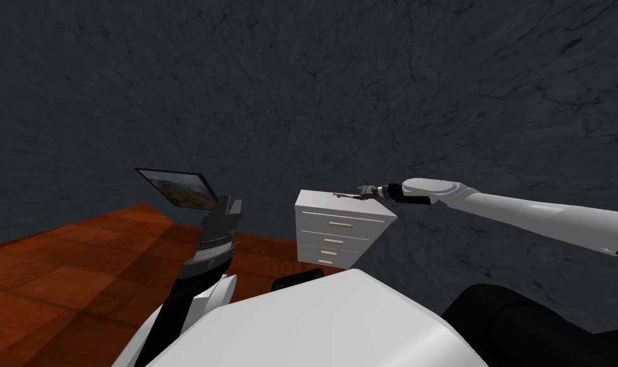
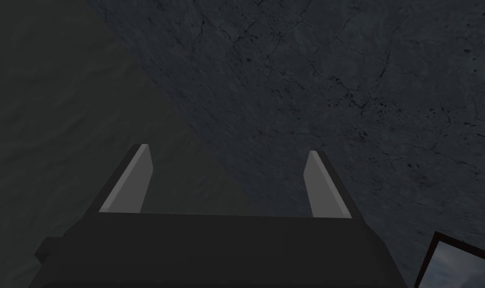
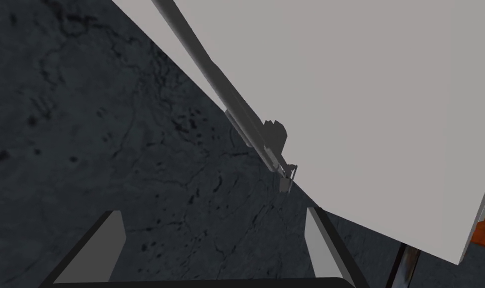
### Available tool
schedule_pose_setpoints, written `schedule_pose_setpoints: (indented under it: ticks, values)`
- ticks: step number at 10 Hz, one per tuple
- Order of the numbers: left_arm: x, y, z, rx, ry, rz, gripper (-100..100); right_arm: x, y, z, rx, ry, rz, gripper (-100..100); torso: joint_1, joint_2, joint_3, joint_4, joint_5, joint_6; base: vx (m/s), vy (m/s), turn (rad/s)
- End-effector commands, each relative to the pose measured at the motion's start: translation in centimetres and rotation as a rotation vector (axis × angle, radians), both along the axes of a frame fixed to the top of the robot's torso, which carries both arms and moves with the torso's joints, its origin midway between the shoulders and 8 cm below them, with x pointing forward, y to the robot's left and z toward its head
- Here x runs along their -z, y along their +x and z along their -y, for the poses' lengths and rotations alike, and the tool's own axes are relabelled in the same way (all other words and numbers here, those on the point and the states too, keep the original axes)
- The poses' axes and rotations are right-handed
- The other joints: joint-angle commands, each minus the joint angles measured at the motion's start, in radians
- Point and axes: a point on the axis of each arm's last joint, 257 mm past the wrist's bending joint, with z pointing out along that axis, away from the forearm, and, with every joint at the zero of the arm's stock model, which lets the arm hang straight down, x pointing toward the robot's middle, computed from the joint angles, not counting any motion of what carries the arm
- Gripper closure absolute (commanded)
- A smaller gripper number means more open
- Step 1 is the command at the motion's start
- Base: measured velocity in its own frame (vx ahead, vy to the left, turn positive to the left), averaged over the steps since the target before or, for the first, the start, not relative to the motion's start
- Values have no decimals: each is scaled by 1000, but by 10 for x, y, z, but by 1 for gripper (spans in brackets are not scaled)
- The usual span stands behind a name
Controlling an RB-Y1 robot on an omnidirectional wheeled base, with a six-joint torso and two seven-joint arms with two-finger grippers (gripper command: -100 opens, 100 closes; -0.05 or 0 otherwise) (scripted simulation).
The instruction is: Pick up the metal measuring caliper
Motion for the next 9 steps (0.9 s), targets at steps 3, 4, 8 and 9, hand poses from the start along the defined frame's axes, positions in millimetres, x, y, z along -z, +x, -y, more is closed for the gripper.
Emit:
schedule_pose_setpoints:
  ticks: [3,4,8,9]
  values:
    - [0,0,0,0,0,0,0,10,-4,30,-22,-187,-83,-100,0,0,0,0,0,0,28,32,85]
    - [0,0,0,0,0,0,0,16,-7,42,-28,-247,-118,-100,0,0,0,0,0,0,30,32,115]
    - [0,0,0,0,0,0,0,33,-19,73,-54,-401,-227,-100,0,-1,0,0,0,0,32,23,82]
    - [0,0,0,0,0,0,0,39,-25,81,-61,-437,-261,-100,0,-1,-1,0,0,0,31,24,94]
